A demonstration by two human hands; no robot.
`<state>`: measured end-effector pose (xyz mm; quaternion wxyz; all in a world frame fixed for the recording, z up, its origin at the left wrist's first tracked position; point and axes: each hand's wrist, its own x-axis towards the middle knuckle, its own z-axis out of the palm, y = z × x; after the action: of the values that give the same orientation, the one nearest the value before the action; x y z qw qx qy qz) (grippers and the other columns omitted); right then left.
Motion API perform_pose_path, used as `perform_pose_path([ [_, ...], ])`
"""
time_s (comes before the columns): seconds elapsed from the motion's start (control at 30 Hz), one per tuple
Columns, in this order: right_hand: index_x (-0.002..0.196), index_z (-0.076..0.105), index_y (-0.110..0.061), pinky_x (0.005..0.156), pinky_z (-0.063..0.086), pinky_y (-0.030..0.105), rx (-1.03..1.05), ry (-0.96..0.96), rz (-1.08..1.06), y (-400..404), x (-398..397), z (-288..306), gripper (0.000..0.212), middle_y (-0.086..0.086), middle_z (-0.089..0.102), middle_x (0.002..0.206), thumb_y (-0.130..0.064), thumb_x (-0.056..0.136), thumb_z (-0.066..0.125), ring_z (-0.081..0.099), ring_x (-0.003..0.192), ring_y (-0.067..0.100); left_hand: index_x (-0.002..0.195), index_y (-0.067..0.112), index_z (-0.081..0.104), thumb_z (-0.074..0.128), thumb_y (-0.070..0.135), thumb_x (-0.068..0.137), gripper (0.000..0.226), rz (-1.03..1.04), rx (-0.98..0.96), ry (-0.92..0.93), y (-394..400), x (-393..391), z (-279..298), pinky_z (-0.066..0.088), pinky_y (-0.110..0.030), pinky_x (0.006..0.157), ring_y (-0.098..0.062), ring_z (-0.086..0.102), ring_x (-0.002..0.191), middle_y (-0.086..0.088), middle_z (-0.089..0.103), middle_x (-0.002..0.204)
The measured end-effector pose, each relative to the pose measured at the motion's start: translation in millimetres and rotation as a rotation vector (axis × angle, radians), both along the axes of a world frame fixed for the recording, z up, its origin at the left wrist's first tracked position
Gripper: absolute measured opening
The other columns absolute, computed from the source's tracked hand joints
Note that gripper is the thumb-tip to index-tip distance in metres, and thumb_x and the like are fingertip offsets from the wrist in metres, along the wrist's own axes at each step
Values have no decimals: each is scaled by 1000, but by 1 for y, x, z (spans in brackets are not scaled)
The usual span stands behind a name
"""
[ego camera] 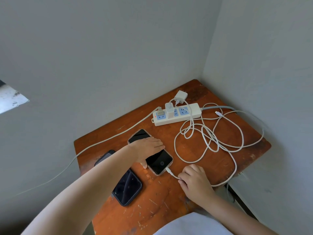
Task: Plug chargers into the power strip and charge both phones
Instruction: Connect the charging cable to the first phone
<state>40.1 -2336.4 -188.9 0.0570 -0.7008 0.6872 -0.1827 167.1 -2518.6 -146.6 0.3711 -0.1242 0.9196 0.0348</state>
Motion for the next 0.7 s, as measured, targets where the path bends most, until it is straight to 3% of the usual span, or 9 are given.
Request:
perform_pose_path([
  [0.1,63,76,-21,53,56,23,-13,-8,19,1,-2,-2,26,-6,71,61,-21,43,93,67,58,11,139,6,23,51,17,88,60,101,34,163,-2,3,-5,12,-39,113,-27,17,138,-13,23,150],
  [0.27,60,75,-17,52,57,26,-22,-9,33,-1,1,-2,24,-4,71,59,-16,44,93,67,57,13,142,14,8,64,17,80,83,95,-54,228,6,23,-10,-4,-33,111,-21,1,141,-7,10,154],
  [0.47,59,74,-13,51,56,27,-2,-7,19,-5,6,-3,21,0,70,57,-13,49,92,66,55,16,142,19,1,49,37,89,74,467,-46,476,51,65,-25,-12,-26,105,-14,-8,140,-1,1,155],
  [0.6,65,74,-10,51,55,30,-13,5,-1,-5,9,-6,21,5,70,60,-9,52,90,65,57,20,143,18,2,33,46,93,65,838,-180,534,89,80,-43,-12,-29,107,-17,-8,140,-2,2,154],
  [0.7,77,76,-9,58,58,36,46,55,-28,-3,13,-5,27,10,74,73,-14,54,89,69,67,24,143,16,2,27,54,91,69,974,-251,524,106,75,-50,-14,-32,107,-19,-9,140,-2,1,154],
])
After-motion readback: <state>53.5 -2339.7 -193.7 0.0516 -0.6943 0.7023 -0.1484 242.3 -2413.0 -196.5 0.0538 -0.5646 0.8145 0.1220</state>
